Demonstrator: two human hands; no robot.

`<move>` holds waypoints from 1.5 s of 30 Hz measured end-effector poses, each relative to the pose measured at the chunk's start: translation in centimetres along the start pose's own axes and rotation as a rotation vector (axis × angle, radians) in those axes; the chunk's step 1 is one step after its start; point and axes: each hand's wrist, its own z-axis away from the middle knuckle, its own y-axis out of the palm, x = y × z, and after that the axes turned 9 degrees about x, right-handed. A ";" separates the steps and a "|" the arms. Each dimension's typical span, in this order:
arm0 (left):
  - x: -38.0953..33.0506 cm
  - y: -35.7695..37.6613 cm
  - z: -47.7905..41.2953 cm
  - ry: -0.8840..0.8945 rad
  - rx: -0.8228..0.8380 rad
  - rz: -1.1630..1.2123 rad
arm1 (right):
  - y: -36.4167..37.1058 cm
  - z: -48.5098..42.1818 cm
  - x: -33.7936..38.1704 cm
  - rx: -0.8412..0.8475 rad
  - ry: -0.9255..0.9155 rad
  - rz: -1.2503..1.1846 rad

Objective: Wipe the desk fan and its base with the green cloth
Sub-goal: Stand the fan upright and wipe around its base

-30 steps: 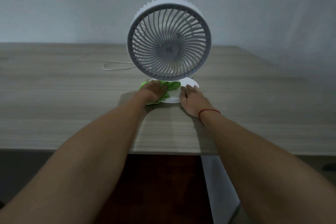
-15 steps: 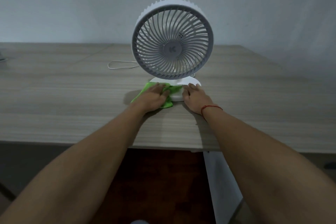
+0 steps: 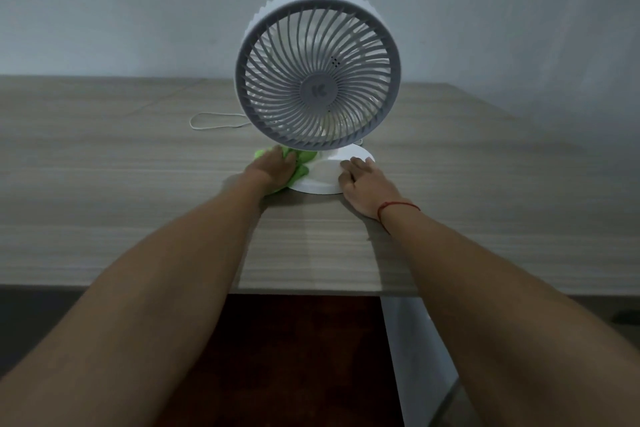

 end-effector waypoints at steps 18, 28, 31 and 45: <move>-2.5 2.7 3.6 0.231 -0.113 -0.065 | 0.1 -0.1 -0.2 -0.027 -0.052 -0.096; -0.6 1.7 0.8 -0.060 -0.146 0.030 | 0.3 -0.7 -0.6 -0.016 -0.047 -0.054; -1.8 3.0 2.6 0.052 -0.186 0.001 | 0.1 -0.4 -0.4 -0.008 -0.045 -0.060; -1.3 0.9 8.0 -0.184 -0.303 0.316 | -0.3 3.2 1.1 -0.348 0.283 -0.456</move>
